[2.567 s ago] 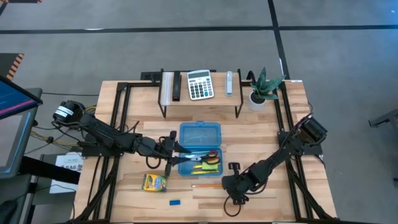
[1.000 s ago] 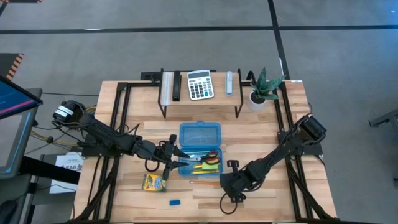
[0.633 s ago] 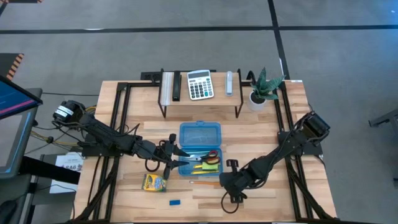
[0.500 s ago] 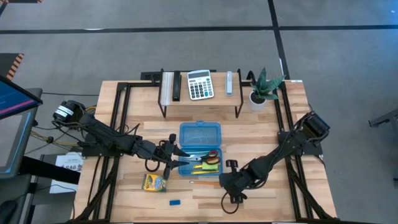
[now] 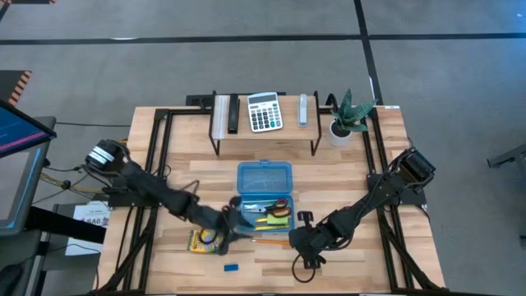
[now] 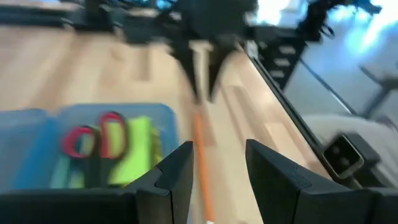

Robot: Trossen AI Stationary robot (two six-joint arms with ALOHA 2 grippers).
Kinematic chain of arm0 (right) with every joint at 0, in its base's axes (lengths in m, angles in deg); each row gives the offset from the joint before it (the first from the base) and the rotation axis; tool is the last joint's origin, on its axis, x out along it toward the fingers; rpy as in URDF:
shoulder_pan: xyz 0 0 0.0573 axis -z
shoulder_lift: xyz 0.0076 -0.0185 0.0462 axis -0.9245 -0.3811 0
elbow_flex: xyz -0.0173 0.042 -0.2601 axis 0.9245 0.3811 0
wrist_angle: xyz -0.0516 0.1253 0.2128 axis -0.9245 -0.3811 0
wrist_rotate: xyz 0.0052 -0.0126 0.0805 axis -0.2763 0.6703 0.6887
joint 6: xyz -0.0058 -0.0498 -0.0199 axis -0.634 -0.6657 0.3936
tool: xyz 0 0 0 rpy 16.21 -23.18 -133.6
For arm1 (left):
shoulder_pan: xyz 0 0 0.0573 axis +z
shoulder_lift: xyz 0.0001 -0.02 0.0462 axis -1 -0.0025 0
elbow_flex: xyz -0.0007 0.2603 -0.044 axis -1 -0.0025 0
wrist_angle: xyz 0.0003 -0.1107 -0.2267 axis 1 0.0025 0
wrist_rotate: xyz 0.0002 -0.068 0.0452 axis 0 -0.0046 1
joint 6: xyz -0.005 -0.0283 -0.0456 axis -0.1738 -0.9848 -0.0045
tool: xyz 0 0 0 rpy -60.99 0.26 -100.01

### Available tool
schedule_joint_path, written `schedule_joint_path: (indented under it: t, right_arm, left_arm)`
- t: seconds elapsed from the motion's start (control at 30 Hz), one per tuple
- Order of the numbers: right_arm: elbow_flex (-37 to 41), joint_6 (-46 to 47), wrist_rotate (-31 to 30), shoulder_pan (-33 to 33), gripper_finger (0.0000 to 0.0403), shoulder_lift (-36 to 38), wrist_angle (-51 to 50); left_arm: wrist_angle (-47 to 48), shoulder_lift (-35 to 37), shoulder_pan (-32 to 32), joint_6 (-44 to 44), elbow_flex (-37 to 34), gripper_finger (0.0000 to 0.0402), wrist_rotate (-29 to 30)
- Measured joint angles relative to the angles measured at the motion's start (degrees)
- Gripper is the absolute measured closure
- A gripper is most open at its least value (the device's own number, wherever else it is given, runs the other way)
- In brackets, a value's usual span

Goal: Pack school essentials
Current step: Put the orange pencil into the blue supply box

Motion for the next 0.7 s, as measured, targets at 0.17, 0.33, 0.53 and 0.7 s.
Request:
schedule_joint_path:
  t: [0.17,0.33,0.53,0.7]
  right_arm:
    - [0.0,-0.1,-0.7,-0.2,0.0306,0.0,-0.6]
    - [0.0,-0.1,-0.7,-0.5,0.0306,0.0,-0.6]
    - [0.0,-0.1,-0.7,-0.5,0.0305,0.0,-0.6]
    - [0.0,-0.1,-0.7,-0.5,0.0305,0.0,-0.4]
  left_arm:
    - [6.8,-6.3,-3.2,-1.2,6.2,0.0269,-0.6]
    - [15.4,-10.7,-5.3,-3.7,12.1,0.0269,2.9]
    - [23.7,-15.8,-5.5,-5.6,17.4,0.0263,3.5]
    - [27.7,-18.2,-5.0,-7.0,18.9,0.0254,4.6]
